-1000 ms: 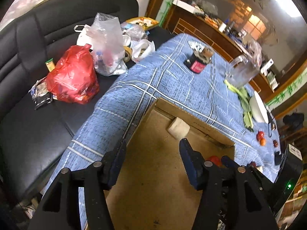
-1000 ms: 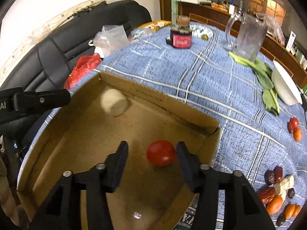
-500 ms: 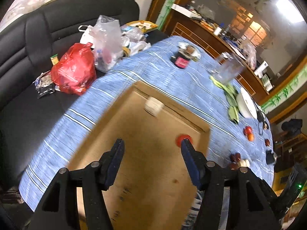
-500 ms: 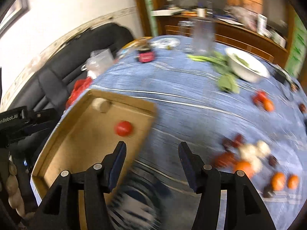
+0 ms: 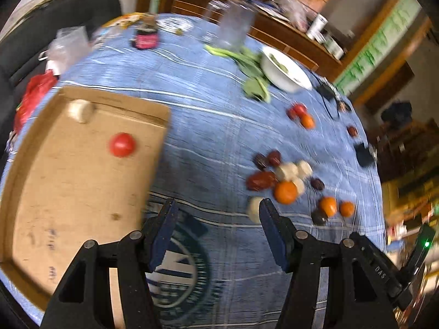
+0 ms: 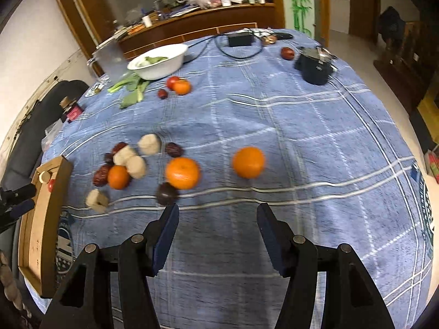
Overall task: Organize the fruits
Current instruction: 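Grasp the second tan cake with the left tool while the right grasps an orange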
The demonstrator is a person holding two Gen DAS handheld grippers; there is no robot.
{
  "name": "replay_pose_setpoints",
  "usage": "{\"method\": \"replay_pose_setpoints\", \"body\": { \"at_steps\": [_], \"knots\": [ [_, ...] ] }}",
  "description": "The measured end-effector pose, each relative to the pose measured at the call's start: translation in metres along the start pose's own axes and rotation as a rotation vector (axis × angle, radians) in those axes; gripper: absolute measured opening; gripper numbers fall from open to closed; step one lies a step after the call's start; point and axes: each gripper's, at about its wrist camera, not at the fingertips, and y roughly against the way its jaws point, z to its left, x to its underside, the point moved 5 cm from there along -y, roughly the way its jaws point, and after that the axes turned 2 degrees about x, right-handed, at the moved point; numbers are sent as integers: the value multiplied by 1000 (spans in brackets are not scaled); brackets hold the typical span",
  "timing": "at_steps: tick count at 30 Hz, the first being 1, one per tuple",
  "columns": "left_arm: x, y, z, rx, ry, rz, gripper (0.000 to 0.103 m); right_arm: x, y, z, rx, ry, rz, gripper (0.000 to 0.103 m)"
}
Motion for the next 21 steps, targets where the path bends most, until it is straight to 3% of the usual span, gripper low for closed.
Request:
{"method": "replay_pose_setpoints", "body": {
  "at_steps": [12,21],
  "knots": [
    [19,-46,-29,32,-119,59,60,-10,-27,32,-62,93,26,63],
    [18,-73,-35,40,-167,82,60,-31,-52,46,-46,127,40,63]
  ]
}}
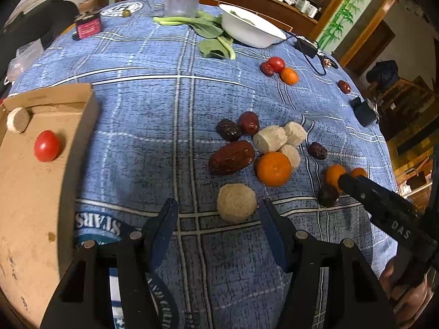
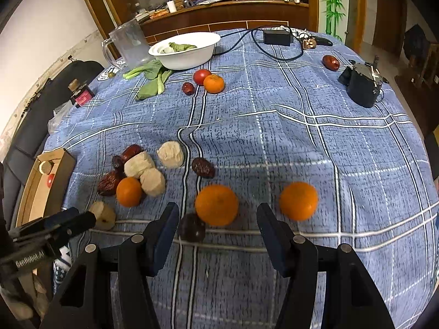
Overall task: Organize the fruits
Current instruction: 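Grasp the second tan cake with the left tool while the right grasps an orange, then place the cake and orange into the cardboard box, opening both tools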
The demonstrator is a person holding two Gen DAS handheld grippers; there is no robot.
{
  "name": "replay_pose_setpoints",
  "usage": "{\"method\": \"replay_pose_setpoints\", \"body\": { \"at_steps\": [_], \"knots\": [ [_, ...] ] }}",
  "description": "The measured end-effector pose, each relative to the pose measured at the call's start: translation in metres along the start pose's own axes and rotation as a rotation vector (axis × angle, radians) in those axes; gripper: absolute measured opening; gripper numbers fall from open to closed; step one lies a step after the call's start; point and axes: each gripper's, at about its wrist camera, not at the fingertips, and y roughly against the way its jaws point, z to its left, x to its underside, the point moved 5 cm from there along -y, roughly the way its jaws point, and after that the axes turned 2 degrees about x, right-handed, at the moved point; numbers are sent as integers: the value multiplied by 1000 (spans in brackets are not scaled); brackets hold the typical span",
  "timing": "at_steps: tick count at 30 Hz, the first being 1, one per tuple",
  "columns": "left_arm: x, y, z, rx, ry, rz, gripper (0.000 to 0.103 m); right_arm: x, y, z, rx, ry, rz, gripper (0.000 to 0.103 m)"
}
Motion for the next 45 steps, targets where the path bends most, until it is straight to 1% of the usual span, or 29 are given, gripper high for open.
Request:
{"method": "replay_pose_setpoints", "body": {
  "at_steps": [4,7,13,15,18,20,21,22,23,24,25,27,38,45],
  "knots": [
    [1,-9,-6,10,-28,8,59,-1,-11,-3,8,-12,23,63],
    [1,-13,-9,1,-44,7,59,0,-18,-3,12,-19,38,63],
    [1,-14,-10,-8,-56,-1,59,-1,-20,-1,20,-20,36,63],
    [2,-14,-11,-21,-65,-7,58,-1,-21,-1,21,-19,36,63],
    [3,-14,-12,-51,-82,-19,51,-2,-23,-1,20,-24,37,63],
    [3,-14,-12,-61,-88,-22,45,-2,-23,-1,21,-27,34,63],
    [3,-14,-12,-52,-87,-23,40,-2,-23,-1,20,-28,32,63],
    [3,-14,-13,-36,-85,-20,31,-3,-23,0,16,-28,29,60],
    [3,-14,-14,-29,-86,-16,31,-3,-23,0,10,-27,27,54],
    [4,-13,-16,-40,-98,-17,31,-3,-22,2,-1,-23,25,50],
    [4,-12,-17,-45,-108,-19,30,-3,-22,4,-7,-16,24,43],
    [4,-7,-19,-45,-114,-27,30,-5,-19,8,13,8,12,38],
    [5,19,-15,-34,-89,-61,31,3,2,14,-14,-21,-6,38],
    [8,46,4,-38,-48,-92,31,8,18,37,-43,-1,-14,39]
  ]
}}
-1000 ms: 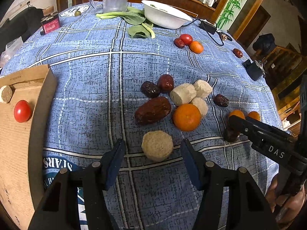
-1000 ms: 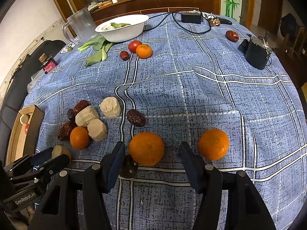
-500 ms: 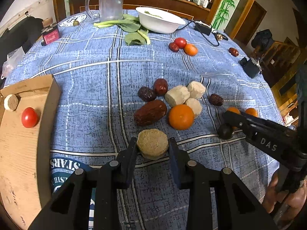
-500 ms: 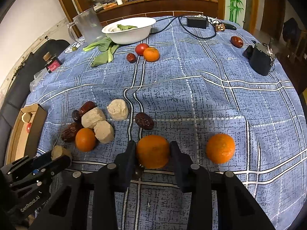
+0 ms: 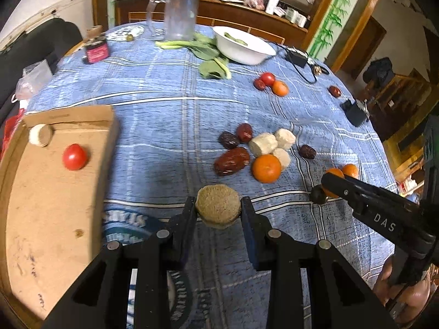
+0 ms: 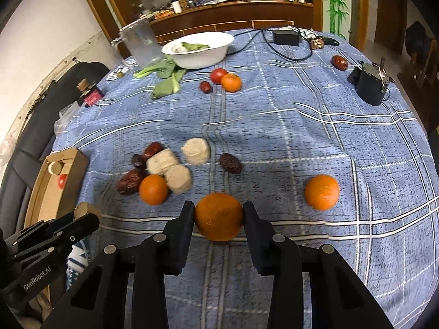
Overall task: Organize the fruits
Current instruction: 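Place the cake and orange into the cardboard box, opening both tools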
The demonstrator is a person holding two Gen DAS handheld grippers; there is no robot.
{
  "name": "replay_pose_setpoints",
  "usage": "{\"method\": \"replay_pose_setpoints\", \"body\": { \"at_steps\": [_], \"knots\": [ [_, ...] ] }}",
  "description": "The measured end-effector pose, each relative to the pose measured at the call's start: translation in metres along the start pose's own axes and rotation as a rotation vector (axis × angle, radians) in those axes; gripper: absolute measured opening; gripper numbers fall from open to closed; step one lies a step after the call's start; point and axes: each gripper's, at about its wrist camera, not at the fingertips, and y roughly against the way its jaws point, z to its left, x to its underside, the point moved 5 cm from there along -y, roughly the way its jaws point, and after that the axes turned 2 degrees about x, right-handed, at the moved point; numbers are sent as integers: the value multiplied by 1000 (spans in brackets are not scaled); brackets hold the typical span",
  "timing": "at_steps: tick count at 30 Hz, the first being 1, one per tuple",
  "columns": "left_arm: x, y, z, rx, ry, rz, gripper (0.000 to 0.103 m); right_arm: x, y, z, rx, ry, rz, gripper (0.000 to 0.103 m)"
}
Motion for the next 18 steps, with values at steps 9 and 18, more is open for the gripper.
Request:
{"method": "replay_pose_setpoints", "body": {
  "at_steps": [9,18],
  "knots": [
    [-10,51,91,-101,105,-67,31,-8,3,96,-122,115,-6,39],
    [-12,58,210,-238,181,-44,31,1,-26,241,-274,300,67,40]
  ]
}}
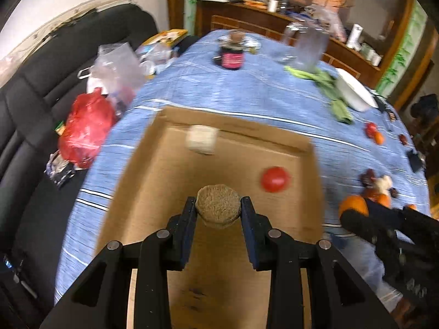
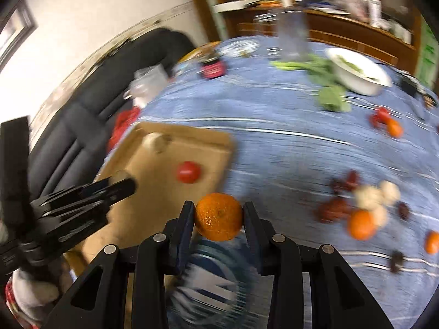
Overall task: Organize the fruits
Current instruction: 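Place the cake and orange into the cardboard box, opening both tools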
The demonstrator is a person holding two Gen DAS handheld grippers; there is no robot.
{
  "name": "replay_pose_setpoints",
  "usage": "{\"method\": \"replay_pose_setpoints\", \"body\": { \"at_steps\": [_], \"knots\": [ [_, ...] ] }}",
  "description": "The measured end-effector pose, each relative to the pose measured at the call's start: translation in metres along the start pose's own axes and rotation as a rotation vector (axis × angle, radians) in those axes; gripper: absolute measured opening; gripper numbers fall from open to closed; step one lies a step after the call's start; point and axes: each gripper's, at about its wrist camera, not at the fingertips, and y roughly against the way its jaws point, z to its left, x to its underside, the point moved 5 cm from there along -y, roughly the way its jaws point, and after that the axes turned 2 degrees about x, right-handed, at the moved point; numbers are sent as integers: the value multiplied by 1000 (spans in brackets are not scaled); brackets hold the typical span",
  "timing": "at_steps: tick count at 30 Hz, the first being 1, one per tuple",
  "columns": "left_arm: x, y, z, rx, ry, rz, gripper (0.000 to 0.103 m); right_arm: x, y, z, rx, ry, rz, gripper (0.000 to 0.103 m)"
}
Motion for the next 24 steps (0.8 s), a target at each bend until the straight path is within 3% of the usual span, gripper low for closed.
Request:
{"method": "replay_pose_setpoints", "body": {
  "at_steps": [8,18,24],
  "knots": [
    [-5,-32,42,-3,45,62,31,-2,-57,54,-2,75,65,40],
    [-13,-48,52,31,83,86,32,-2,-84,64,64,134,91,40],
    [-15,-35,59,61,126,70,38,-3,-86,66,81,145,90,42]
  ]
}}
